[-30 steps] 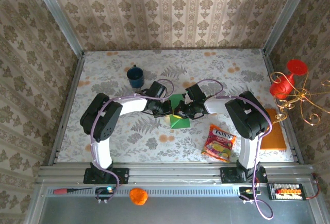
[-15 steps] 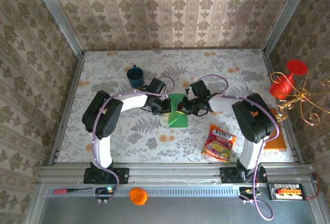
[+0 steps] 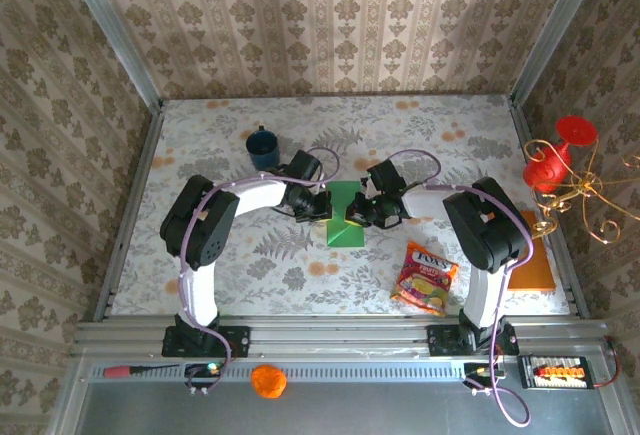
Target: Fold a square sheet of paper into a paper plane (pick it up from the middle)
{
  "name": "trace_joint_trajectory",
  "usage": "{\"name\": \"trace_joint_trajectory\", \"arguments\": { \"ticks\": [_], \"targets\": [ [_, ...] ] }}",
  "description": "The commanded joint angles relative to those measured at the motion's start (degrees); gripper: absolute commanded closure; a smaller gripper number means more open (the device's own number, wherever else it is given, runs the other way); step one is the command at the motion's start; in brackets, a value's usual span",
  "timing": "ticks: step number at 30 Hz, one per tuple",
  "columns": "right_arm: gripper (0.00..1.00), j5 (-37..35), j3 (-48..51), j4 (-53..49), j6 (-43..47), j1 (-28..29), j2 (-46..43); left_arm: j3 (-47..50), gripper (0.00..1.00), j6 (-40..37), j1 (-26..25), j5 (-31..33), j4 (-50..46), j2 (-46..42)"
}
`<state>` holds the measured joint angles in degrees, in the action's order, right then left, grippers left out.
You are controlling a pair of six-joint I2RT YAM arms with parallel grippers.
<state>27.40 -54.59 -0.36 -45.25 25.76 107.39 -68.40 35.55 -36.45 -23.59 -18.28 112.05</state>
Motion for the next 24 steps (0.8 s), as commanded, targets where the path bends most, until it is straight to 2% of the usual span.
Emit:
{"name": "trace_joint_trajectory", "arguments": {
  "ticks": [1, 6, 13, 18, 24],
  "targets": [
    [1.00, -4.6, 3.6, -0.8, -1.2, -1.0, -0.2, 0.7, 1.00, 0.9, 0.7, 7.5, -8.0, 4.2],
    [1.00, -5.8, 5.8, -0.1, -1.8, -2.9, -3.1, 0.5, 1.00, 0.5, 0.7, 9.1, -9.6, 5.3],
    [1.00, -11.7, 7.0, -0.8, -1.8, -5.8, -9.2, -0.5, 1.00, -1.2, 0.6, 8.3, -9.4, 5.5],
    [1.00, -7.5, 5.9, 1.1, 0.1, -4.1, -11.1, -1.7, 1.00, -2.3, 0.6, 7.9, -9.5, 5.2],
    [1.00, -1.1, 1.6, 1.8, 1.1, 0.6, -5.8, -2.3, 1.00, -2.5, 0.7, 7.7, -9.7, 5.5]
  ]
}}
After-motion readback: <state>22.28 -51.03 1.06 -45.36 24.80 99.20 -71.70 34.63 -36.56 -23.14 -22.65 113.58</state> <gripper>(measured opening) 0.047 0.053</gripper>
